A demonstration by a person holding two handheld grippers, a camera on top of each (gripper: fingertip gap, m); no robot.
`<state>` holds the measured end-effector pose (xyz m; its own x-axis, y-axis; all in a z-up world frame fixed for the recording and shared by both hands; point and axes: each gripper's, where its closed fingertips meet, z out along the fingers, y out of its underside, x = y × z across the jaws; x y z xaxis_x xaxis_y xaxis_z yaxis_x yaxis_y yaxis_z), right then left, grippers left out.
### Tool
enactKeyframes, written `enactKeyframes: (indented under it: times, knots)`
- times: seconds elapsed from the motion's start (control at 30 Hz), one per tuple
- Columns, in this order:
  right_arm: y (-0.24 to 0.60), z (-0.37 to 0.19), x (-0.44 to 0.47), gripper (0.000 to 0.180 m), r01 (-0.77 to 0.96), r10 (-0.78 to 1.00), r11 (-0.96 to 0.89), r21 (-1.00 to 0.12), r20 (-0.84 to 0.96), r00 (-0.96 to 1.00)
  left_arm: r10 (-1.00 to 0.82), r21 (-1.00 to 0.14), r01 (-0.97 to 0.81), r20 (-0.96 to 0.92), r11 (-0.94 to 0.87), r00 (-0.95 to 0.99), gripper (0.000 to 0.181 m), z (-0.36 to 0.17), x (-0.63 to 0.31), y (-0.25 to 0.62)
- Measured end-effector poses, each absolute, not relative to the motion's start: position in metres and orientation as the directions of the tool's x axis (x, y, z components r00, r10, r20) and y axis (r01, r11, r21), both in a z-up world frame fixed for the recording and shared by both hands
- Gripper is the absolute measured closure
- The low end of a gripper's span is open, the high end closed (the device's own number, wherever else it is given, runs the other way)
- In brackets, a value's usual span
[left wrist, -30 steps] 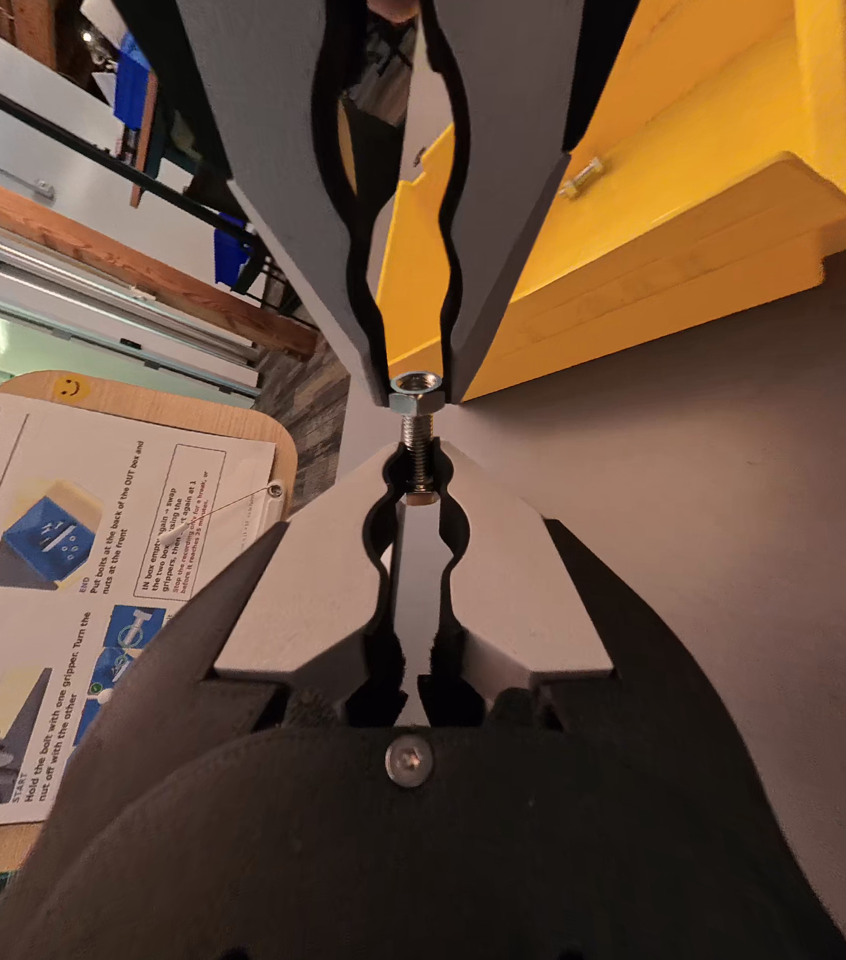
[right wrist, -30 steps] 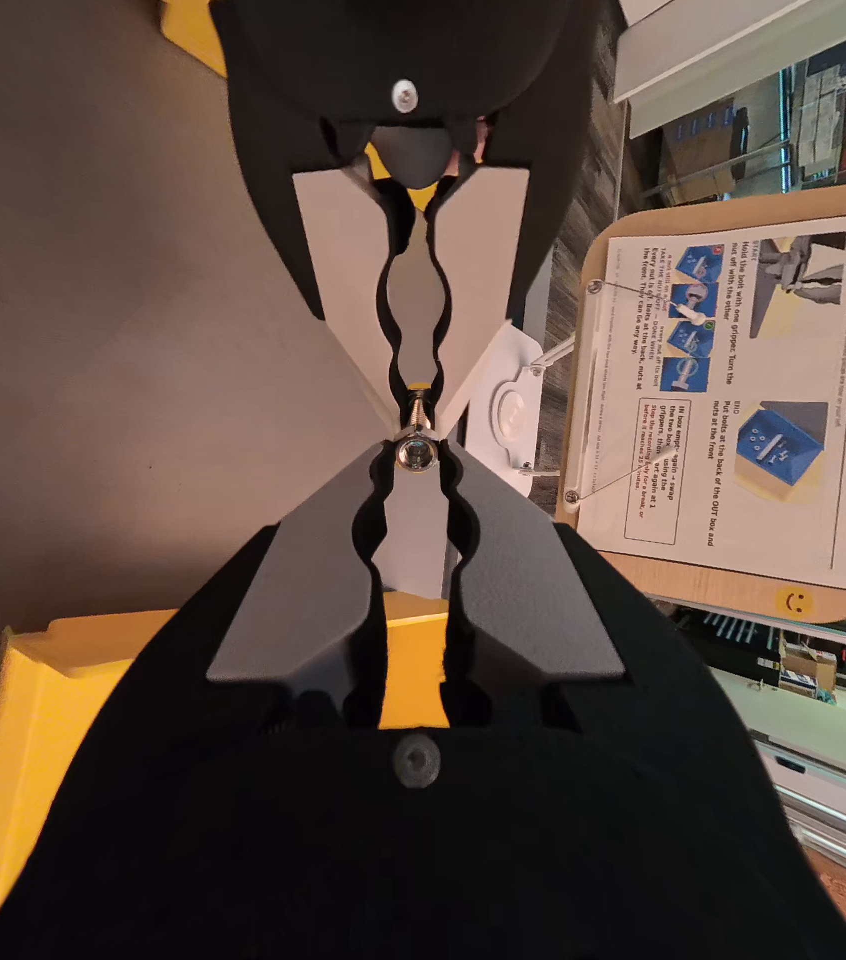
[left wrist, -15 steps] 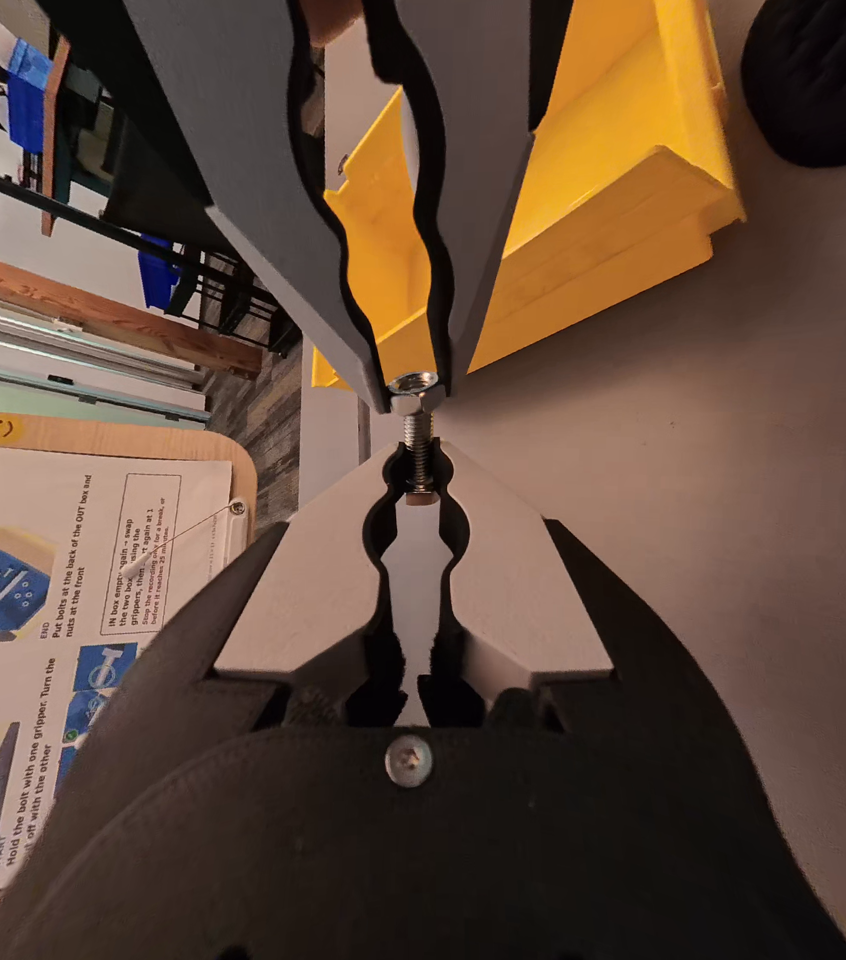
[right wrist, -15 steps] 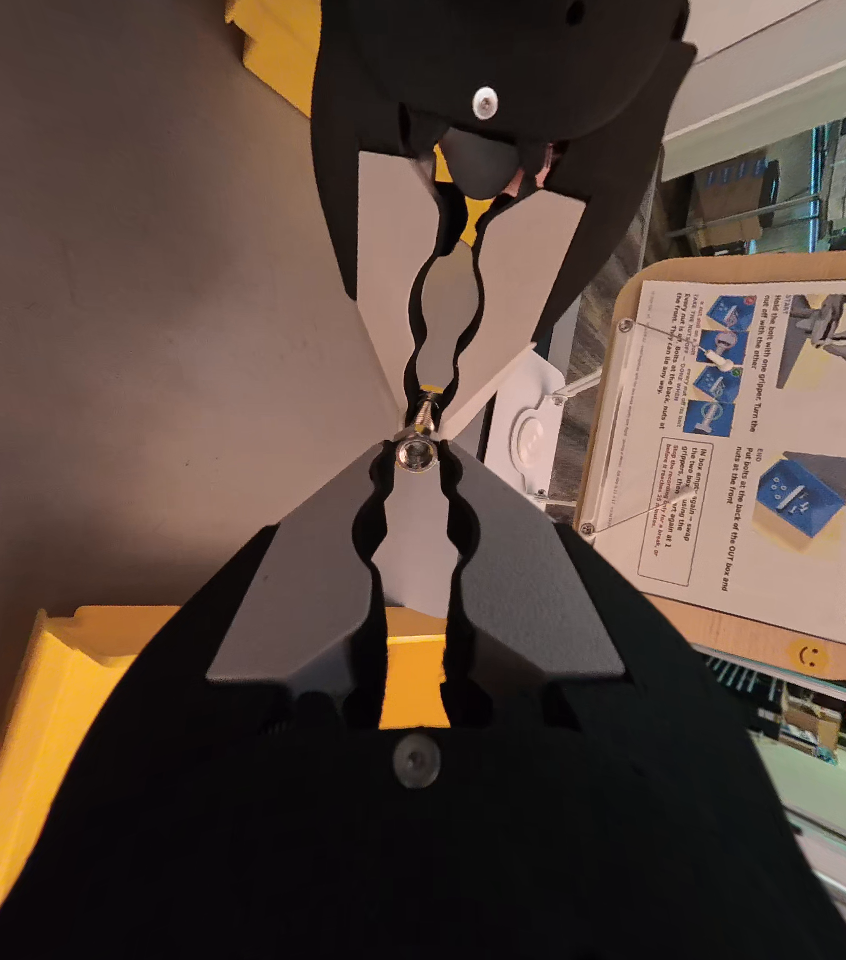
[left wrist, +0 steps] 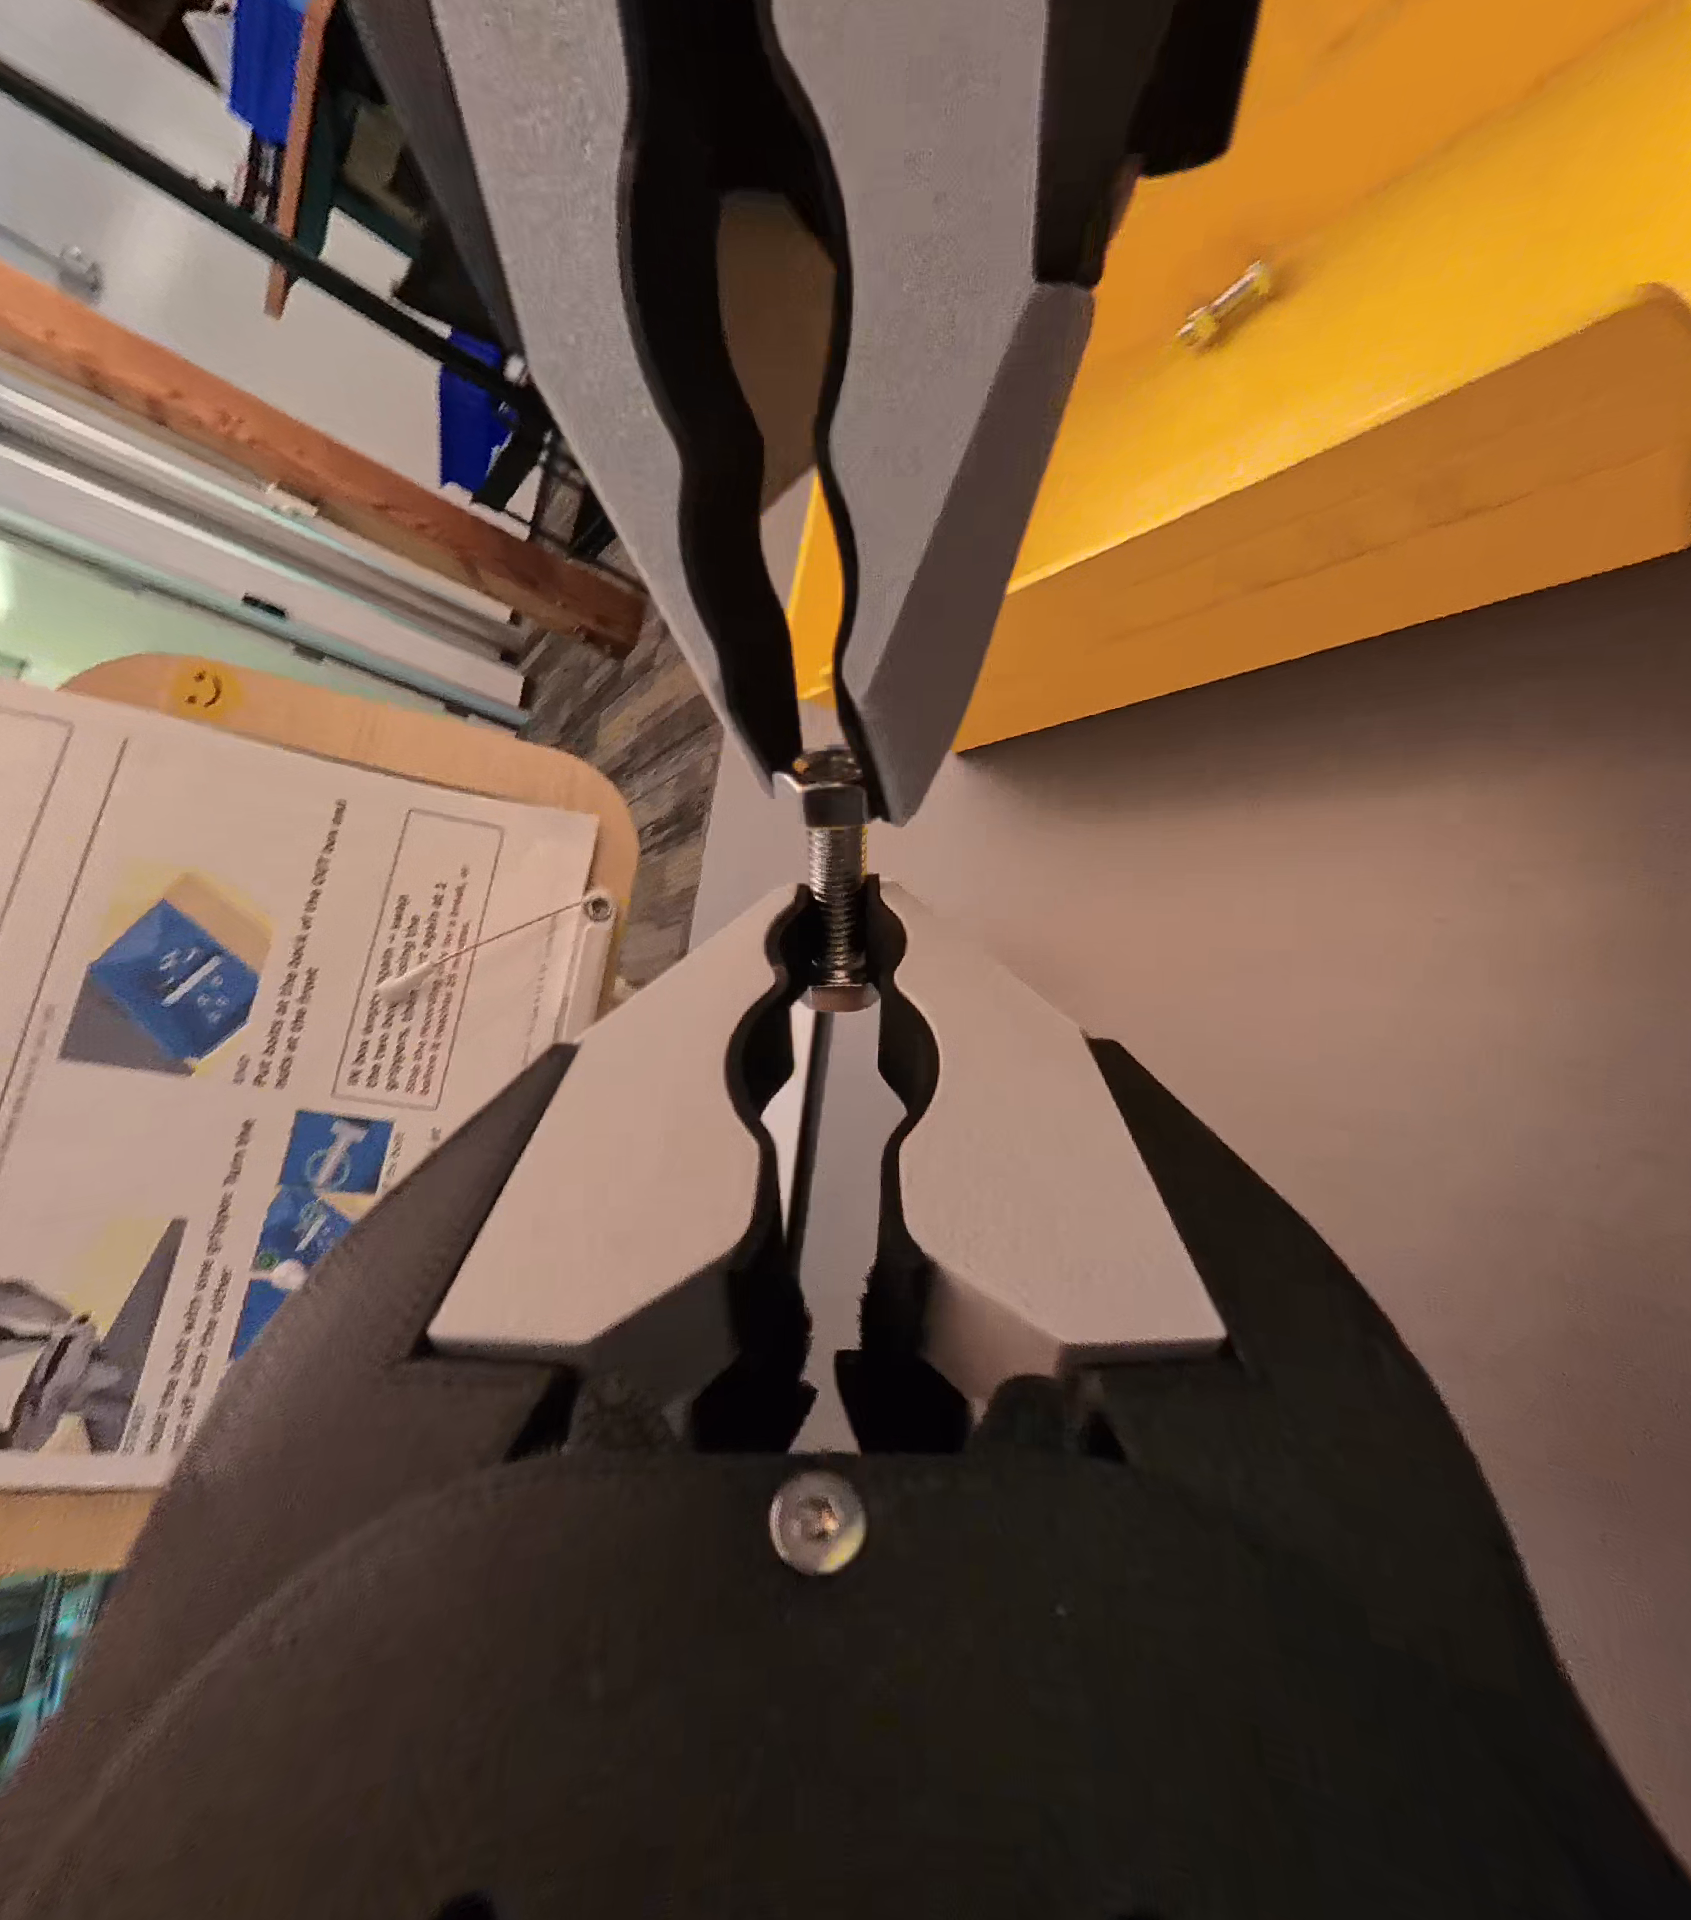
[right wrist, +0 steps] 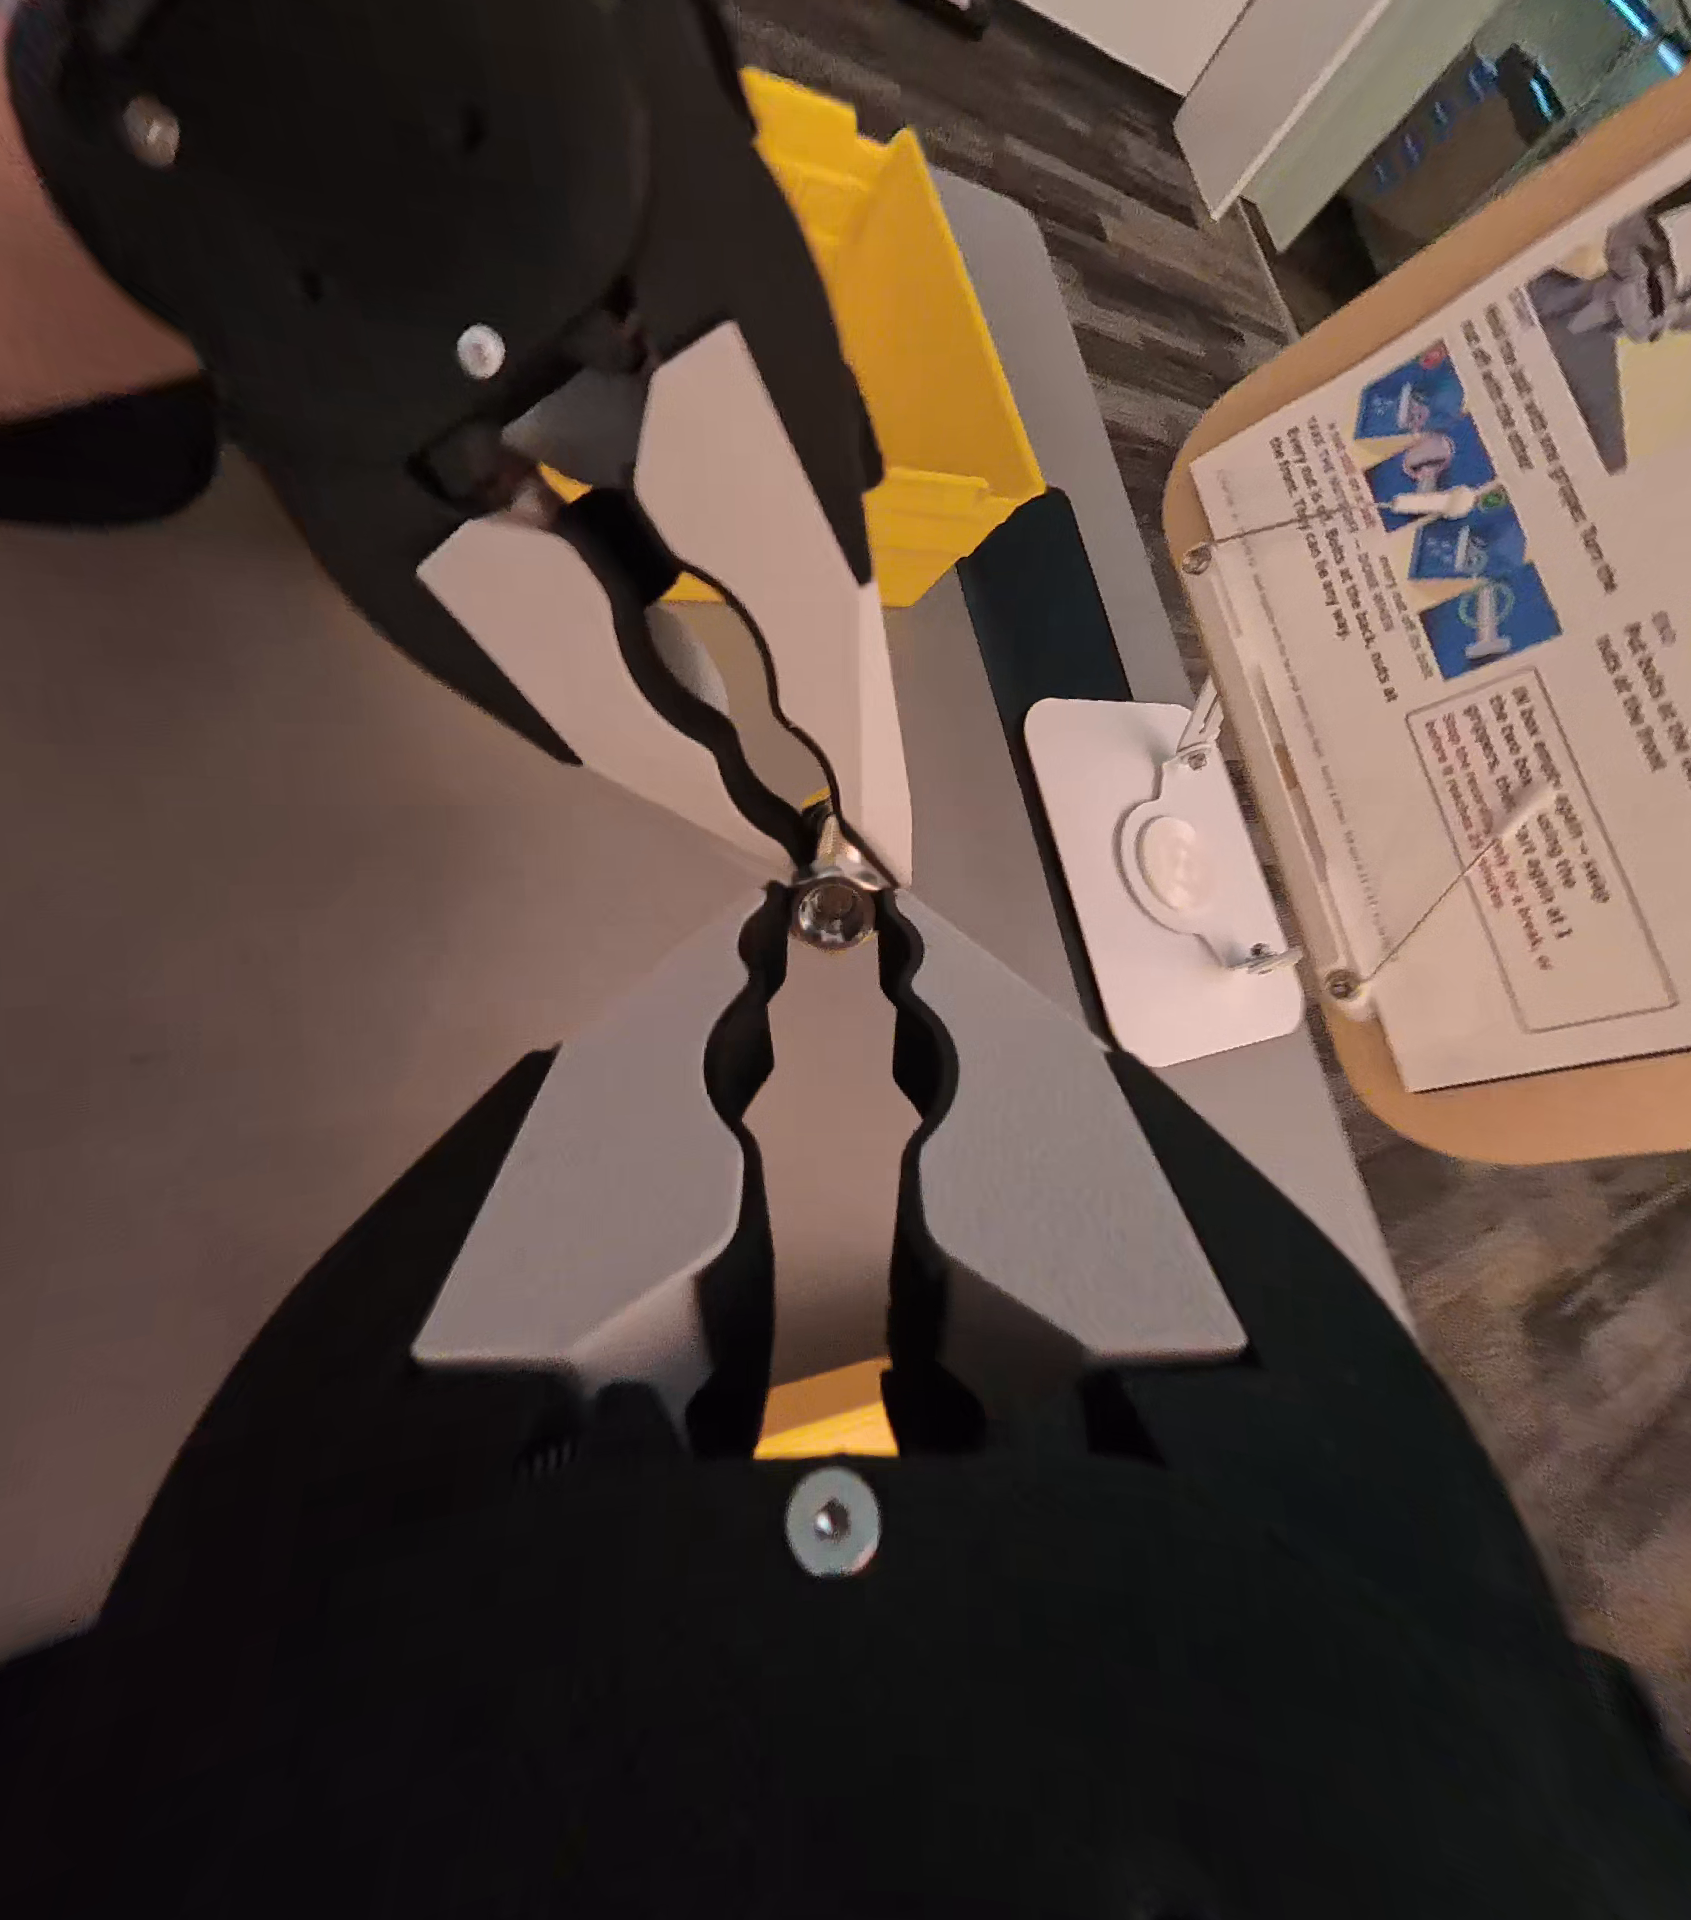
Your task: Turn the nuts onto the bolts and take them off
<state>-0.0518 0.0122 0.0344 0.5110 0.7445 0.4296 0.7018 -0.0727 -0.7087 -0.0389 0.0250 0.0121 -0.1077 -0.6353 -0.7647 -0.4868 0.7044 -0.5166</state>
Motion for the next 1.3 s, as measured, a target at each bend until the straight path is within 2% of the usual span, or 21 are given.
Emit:
enactKeyframes:
  times: [0.23, 0.47, 0.67, 0.8, 1.07, 1.3]
  knots:
    - [0.025, 0.051, -0.053, 0.164, 0.395, 0.726, -0.28, -0.875, 0.076, 0.683, -0.595, -0.512, -0.537, -0.803, 0.671, 0.022, 0.174, 0.03, -0.042, 0.039]
    - [0.038, 0.056, -0.054, 0.164, 0.183, 0.647, -0.401, -0.897, -0.136, 0.75, -0.541, -0.487, -0.604, -0.834, 0.63, 0.109, 0.174, 0.036, -0.046, 0.055]
    - [0.045, 0.059, -0.055, 0.164, -0.021, 0.593, -0.497, -0.868, -0.357, 0.722, -0.496, -0.476, -0.619, -0.854, 0.624, 0.156, 0.174, 0.041, -0.048, 0.063]
    - [0.047, 0.058, -0.053, 0.164, -0.048, 0.578, -0.51, -0.859, -0.384, 0.72, -0.483, -0.474, -0.632, -0.858, 0.613, 0.176, 0.174, 0.04, -0.047, 0.065]
    - [0.047, 0.052, -0.048, 0.164, -0.018, 0.562, -0.522, -0.852, -0.36, 0.745, -0.621, -0.602, -0.589, -0.757, 0.54, 0.205, 0.174, 0.032, -0.041, 0.062]
    - [0.047, 0.036, -0.04, 0.164, 0.025, 0.52, -0.585, -0.811, -0.351, 0.779, -0.688, -0.641, -0.595, -0.7, 0.485, 0.193, 0.174, 0.016, -0.033, 0.06]
